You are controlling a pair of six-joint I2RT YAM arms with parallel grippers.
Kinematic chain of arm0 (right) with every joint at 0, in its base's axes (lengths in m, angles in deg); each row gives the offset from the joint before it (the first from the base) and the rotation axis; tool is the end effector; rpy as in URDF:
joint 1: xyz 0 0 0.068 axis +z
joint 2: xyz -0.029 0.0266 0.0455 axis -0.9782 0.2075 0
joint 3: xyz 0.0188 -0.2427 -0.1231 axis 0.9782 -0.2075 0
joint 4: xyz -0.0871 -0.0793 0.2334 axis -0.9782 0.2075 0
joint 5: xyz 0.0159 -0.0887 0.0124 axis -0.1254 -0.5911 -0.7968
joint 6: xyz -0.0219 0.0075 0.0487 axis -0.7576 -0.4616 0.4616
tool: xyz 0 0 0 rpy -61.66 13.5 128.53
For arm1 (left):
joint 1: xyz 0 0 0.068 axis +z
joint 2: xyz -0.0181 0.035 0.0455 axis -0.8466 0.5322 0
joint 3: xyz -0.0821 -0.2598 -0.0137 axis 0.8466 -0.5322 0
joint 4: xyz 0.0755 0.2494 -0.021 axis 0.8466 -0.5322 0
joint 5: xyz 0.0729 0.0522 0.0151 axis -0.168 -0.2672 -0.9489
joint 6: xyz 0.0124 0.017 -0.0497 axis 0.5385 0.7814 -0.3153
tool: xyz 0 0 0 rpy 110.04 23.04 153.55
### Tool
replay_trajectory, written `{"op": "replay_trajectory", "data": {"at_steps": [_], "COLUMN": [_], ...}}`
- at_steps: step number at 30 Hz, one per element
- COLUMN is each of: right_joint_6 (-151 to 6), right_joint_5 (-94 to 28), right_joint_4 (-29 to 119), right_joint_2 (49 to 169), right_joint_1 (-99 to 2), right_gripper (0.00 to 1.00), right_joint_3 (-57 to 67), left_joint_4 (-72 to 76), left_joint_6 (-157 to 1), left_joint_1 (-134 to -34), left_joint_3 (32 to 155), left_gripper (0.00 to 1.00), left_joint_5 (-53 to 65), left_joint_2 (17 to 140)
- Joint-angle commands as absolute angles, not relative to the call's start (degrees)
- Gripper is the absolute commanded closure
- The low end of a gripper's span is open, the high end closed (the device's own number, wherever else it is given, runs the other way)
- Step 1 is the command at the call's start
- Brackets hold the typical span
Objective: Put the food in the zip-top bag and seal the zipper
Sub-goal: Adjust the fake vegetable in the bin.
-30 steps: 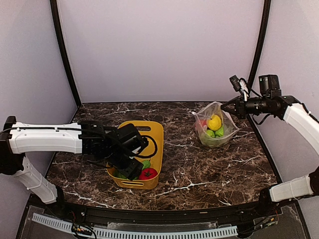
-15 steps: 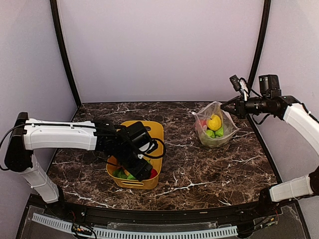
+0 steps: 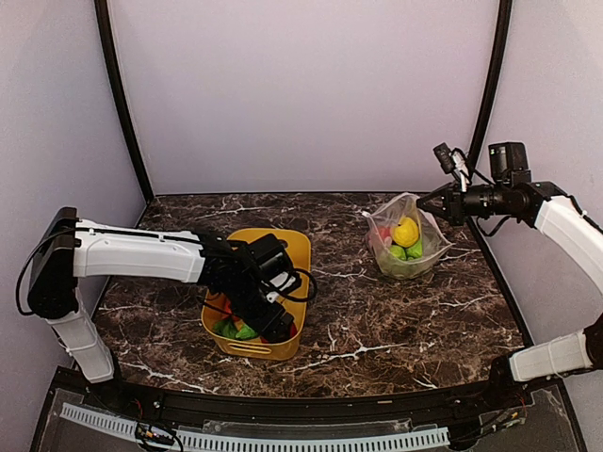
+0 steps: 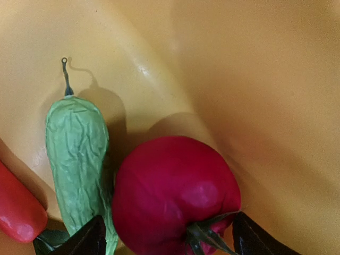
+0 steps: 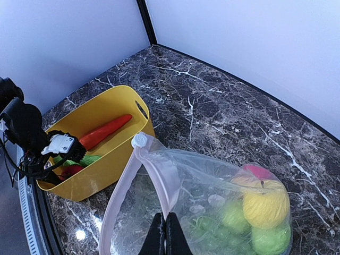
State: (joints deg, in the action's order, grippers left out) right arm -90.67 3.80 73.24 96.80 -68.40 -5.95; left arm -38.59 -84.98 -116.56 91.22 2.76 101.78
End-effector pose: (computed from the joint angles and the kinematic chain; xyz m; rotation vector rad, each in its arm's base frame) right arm 0.2499 0.0674 0.3473 -0.8038 1.9044 0.7978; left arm 0.1767 -0.2968 0.2065 1.0034 2.6734 -0.4525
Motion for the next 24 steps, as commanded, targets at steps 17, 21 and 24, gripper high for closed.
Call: {"op": "replay_trajectory", "data": {"at_steps": [17,21,24], "right_joint_6": [-90.17,-90.17,-90.17], "right_joint_5": [3.96,4.11,3.89], "right_joint_4": [71.62,71.46,71.56], "right_joint_2": [95.90,95.83,95.75], "right_joint_1": [-68.46,-68.45,-68.45], "right_gripper": [1.00,1.00,1.00], "right_joint_3": [-6.98,-7.04,-7.14], "left_joint_4": [-40.57,-38.83,-37.38], "left_joint_6": [-83.85,-83.69,-83.52], "left_joint_1": [-112.17,-110.95,-110.41], "left_joint_3": [92.56,94.09,95.28], "left_gripper": [0.49,0.50,0.50], "left_joint_5": [-6.09,-9.34,-10.12], "left_joint_2": [97.23,96.69,96.87]}}
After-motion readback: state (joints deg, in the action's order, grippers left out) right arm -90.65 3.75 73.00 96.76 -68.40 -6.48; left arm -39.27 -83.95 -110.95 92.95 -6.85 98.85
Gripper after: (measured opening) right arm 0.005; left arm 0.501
